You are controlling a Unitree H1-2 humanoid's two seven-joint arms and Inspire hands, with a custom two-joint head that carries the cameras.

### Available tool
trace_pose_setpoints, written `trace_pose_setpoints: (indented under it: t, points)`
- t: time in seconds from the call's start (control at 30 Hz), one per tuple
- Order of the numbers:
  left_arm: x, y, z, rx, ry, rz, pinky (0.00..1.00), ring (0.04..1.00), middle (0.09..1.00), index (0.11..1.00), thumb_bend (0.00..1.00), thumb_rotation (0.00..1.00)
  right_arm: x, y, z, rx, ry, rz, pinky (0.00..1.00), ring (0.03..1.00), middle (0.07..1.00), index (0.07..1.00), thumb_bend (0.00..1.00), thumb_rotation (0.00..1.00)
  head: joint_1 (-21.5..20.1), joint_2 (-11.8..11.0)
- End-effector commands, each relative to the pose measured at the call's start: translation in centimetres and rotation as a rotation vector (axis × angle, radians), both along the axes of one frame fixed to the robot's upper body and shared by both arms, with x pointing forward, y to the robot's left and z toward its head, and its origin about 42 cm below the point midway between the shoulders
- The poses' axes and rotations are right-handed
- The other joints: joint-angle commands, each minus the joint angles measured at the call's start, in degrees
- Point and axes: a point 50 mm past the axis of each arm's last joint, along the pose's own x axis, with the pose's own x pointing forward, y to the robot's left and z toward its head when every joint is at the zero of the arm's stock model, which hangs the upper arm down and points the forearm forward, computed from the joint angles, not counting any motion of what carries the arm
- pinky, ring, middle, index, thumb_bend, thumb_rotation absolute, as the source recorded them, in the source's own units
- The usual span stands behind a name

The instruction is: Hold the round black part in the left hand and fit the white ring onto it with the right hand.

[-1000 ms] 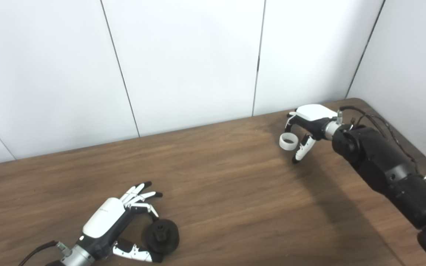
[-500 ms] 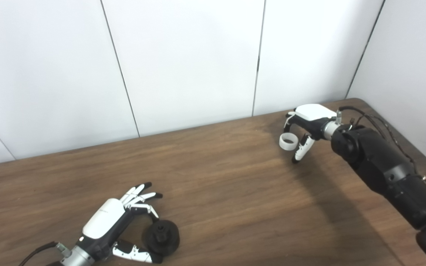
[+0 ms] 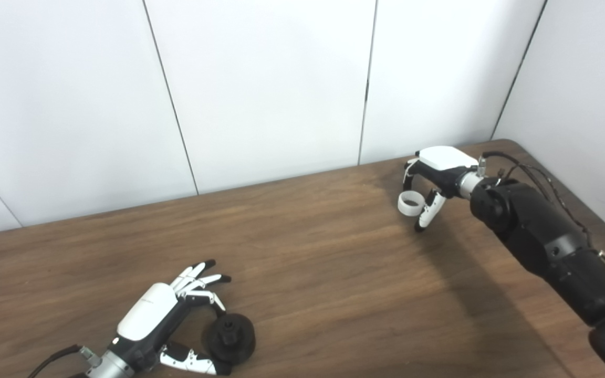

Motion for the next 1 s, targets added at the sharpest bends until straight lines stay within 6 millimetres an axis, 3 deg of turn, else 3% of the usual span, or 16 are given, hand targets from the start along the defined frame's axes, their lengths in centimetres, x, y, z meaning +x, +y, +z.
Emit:
trace_pose_setpoints:
  t: [0.0,0.97]
  points:
    - [-2.55,0.47,-2.9,0.12,0.102,-0.049,1.0,1.0,0.874,0.481,0.52,0.06,1.02,-0.27,2.83,-0.012,-0.085,-0.002,1.0,1.0,0.895,0.497,0.54,0.15,-0.06,-0.02]
    - [-2.49,0.92,-2.75,0.119,0.107,-0.034,1.0,1.0,0.873,0.481,0.52,0.06,0.73,-0.19,2.54,-0.02,-0.124,0.016,1.0,1.0,0.848,0.484,0.53,0.14,-0.14,0.37]
